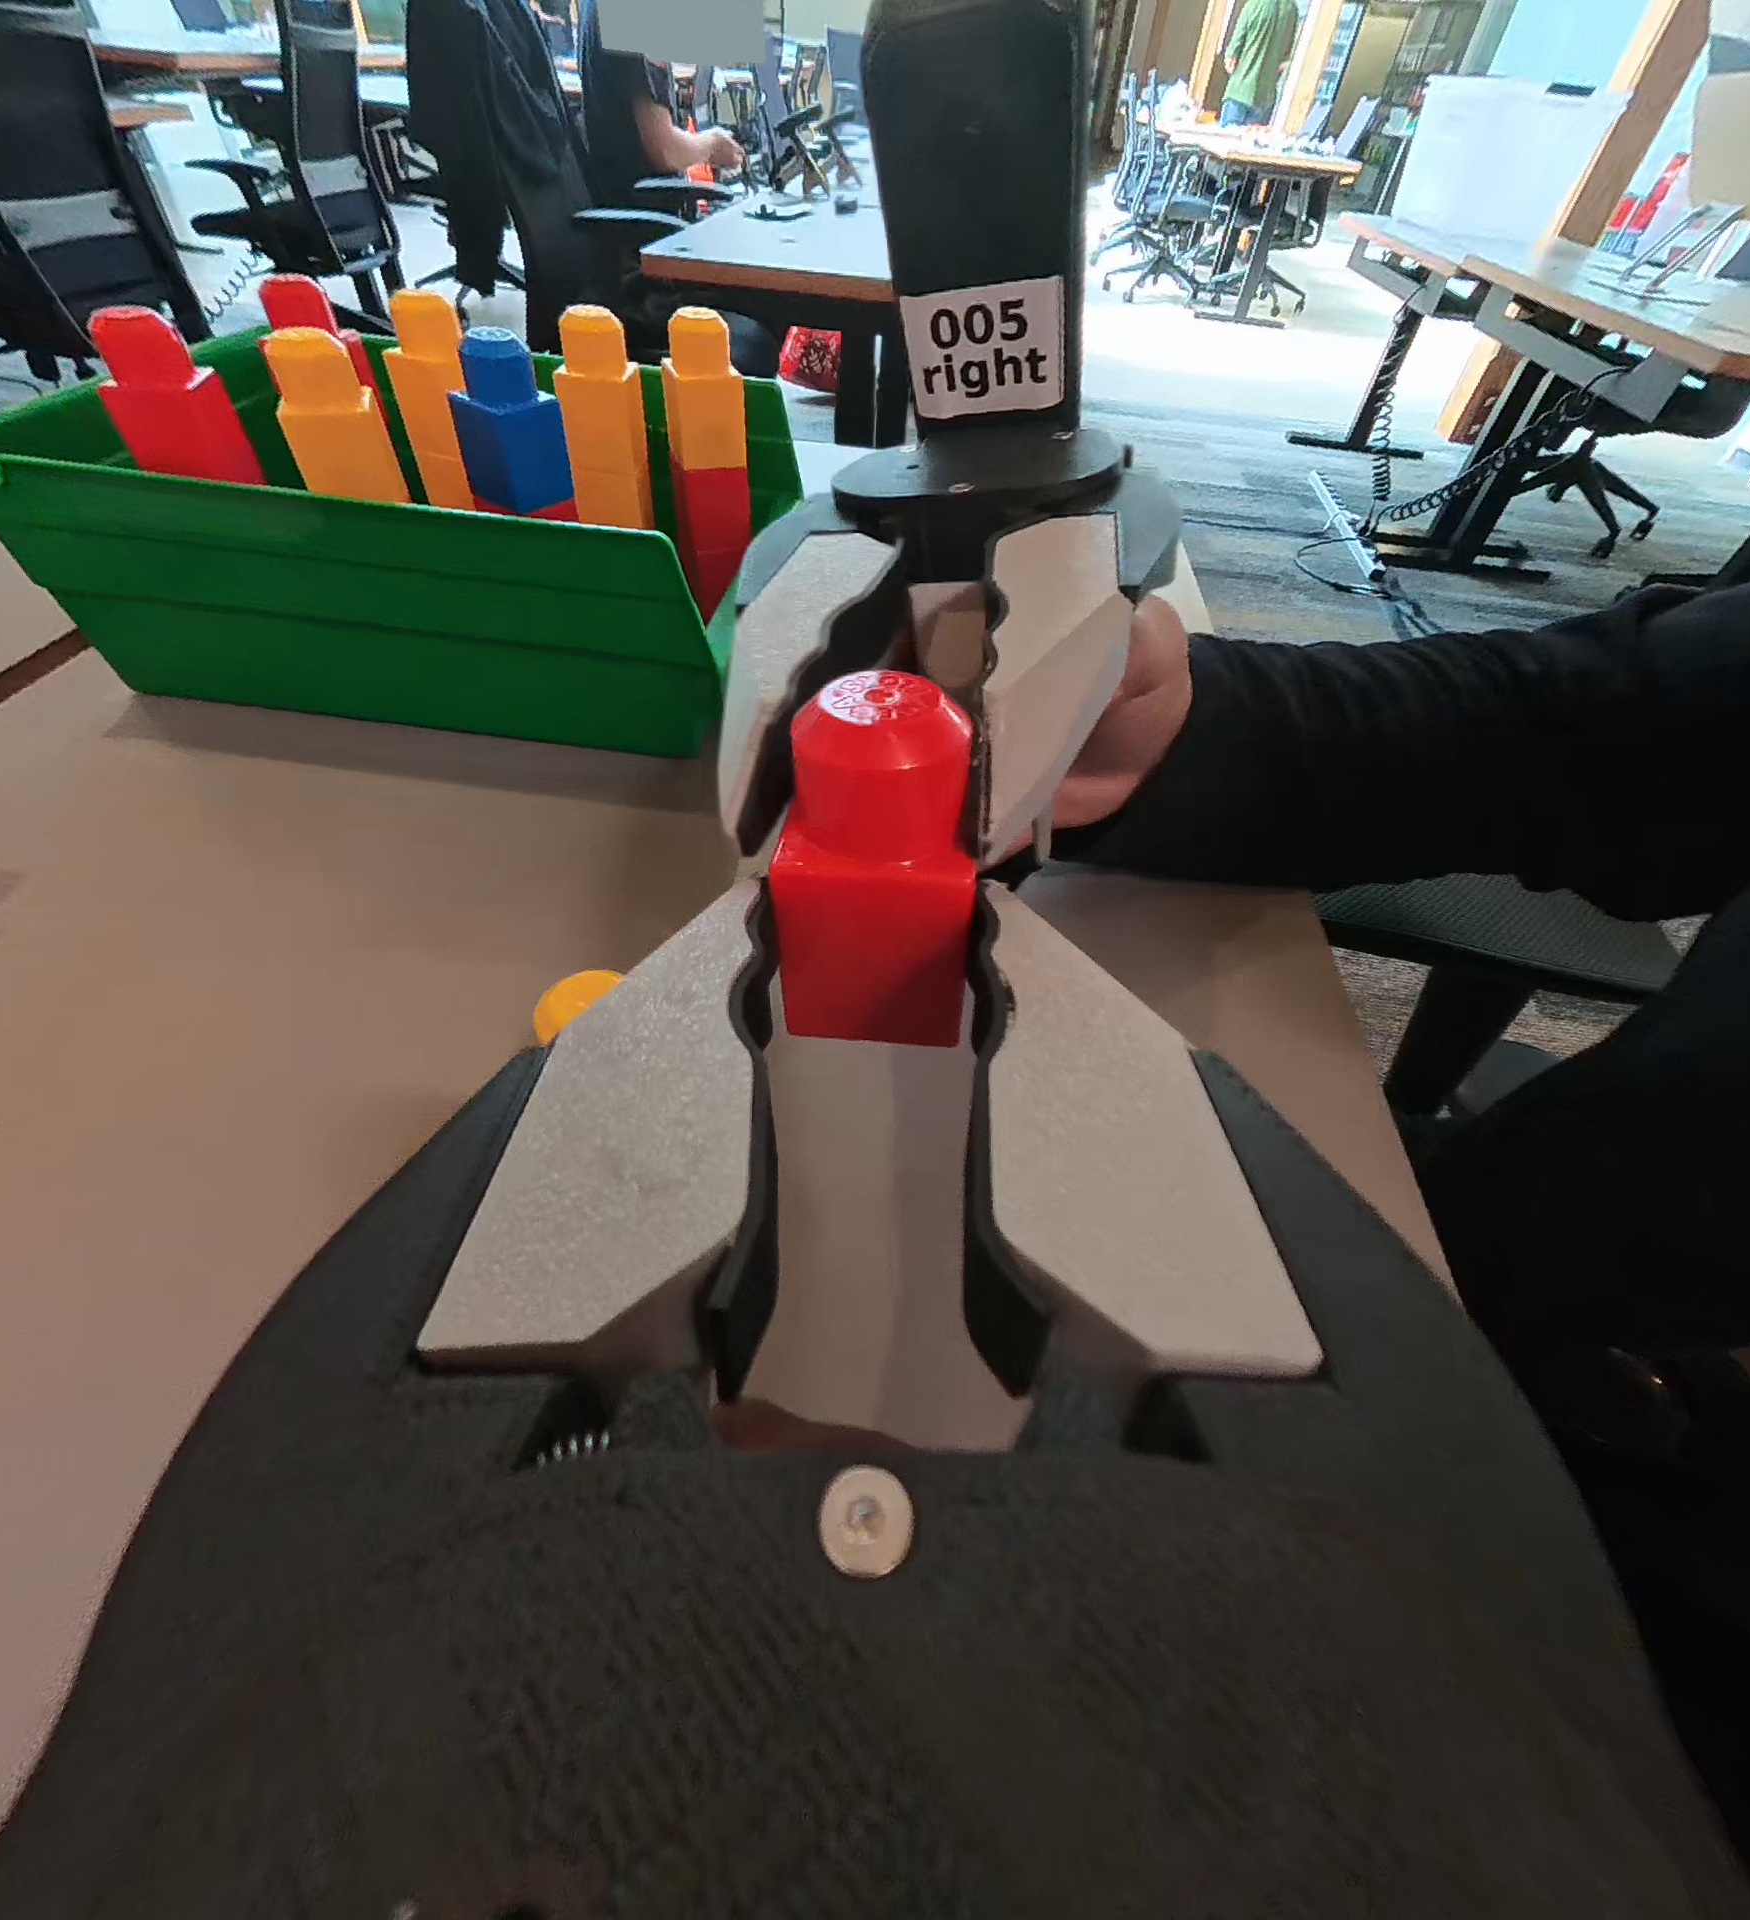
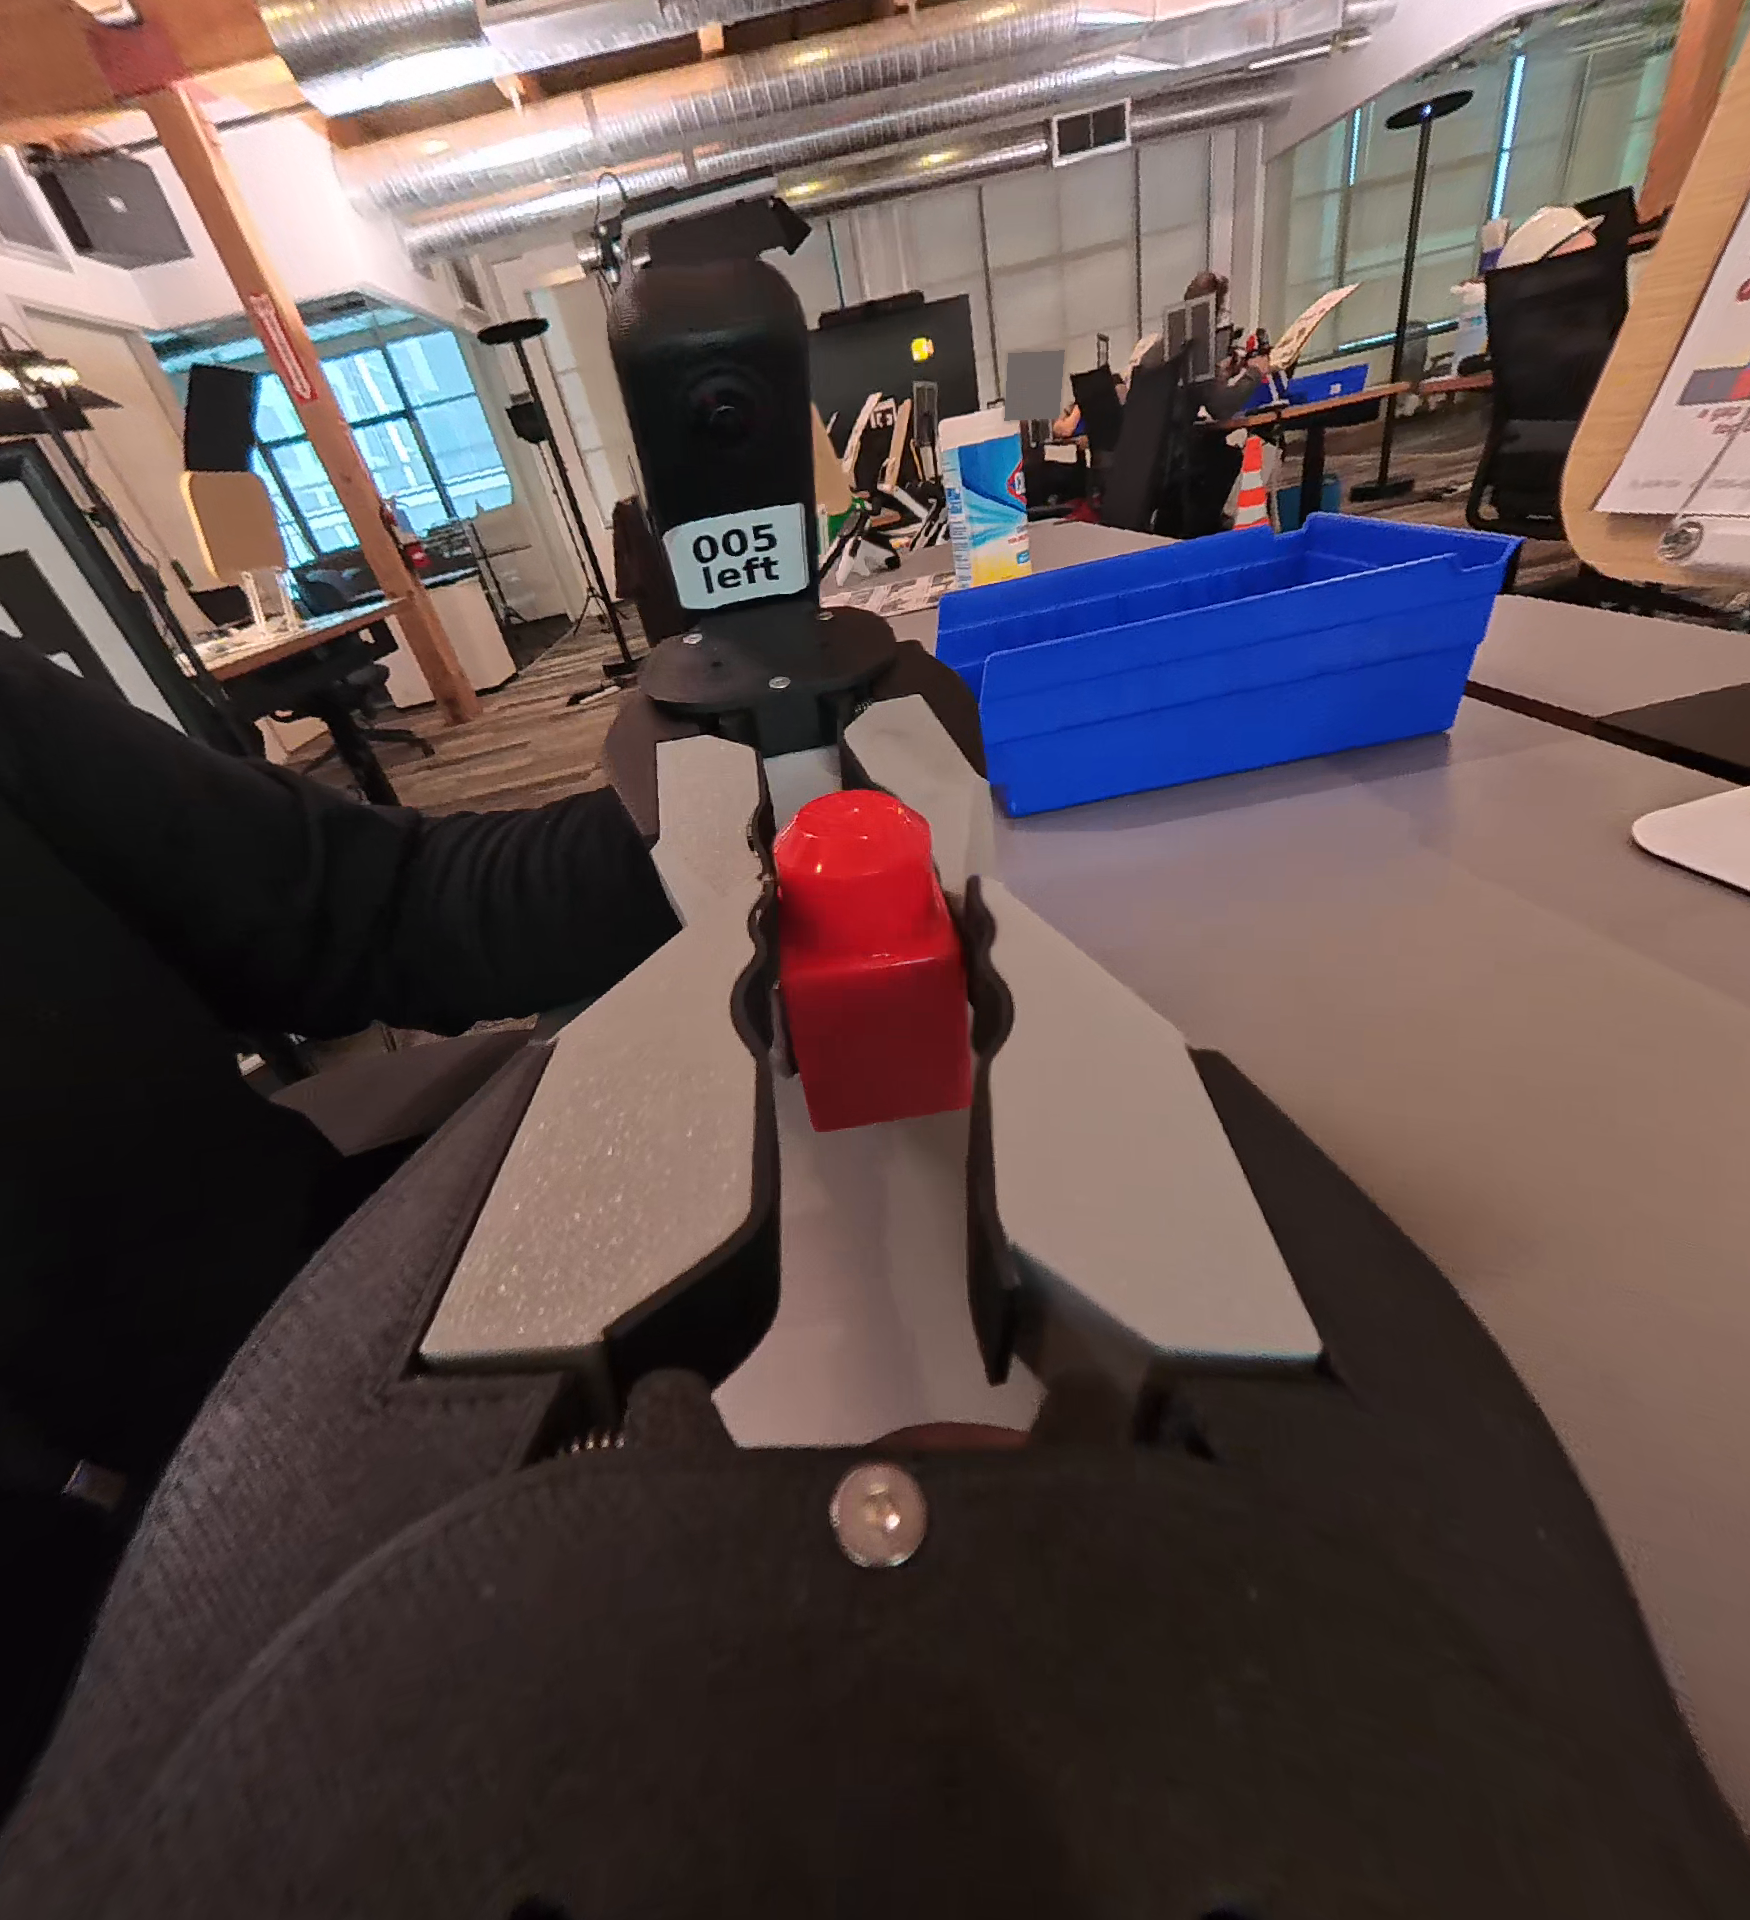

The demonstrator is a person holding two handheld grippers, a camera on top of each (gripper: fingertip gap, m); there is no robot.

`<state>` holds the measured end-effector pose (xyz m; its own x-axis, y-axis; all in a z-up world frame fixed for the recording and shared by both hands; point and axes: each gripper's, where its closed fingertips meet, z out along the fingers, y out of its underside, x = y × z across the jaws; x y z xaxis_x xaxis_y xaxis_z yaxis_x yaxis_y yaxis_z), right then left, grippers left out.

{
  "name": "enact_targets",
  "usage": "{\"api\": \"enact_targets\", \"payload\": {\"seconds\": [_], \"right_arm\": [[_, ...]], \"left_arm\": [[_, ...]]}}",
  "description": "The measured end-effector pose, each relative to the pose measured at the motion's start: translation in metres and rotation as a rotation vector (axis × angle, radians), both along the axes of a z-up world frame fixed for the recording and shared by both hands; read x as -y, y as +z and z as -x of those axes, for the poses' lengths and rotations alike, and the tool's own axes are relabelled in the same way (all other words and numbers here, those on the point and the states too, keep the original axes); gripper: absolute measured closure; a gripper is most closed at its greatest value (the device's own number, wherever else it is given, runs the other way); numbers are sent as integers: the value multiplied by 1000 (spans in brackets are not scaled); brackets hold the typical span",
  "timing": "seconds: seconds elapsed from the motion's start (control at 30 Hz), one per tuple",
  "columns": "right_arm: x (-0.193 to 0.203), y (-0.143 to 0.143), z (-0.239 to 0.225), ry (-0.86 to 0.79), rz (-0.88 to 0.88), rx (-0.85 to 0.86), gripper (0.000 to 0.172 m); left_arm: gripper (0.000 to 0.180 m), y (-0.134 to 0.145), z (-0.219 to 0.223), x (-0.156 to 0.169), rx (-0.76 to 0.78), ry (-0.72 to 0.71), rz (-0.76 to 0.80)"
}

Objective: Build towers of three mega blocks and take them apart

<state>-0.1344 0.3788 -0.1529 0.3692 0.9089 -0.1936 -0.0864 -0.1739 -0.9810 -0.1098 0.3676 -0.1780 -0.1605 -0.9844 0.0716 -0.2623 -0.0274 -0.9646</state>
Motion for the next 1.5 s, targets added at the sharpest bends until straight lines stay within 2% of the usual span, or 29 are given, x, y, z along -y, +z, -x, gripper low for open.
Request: {"api": "enact_targets", "payload": {"seconds": [0.23, 0.7, 0.87, 1.5], "right_arm": [[1, -1, 3, -10, -38, 29, 138], [3, 6, 1, 11, -15, -36, 139], [4, 4, 4, 11, -34, -10, 146], [5, -2, 9, 3, -55, 55, 144]], "left_arm": [[146, 1, -1, 3, 2, -11, 40], [146, -1, 0, 6, -7, -32, 51], [146, -1, 0, 6, -10, -28, 54], [146, -5, -3, 11, -16, -48, 75]]}}
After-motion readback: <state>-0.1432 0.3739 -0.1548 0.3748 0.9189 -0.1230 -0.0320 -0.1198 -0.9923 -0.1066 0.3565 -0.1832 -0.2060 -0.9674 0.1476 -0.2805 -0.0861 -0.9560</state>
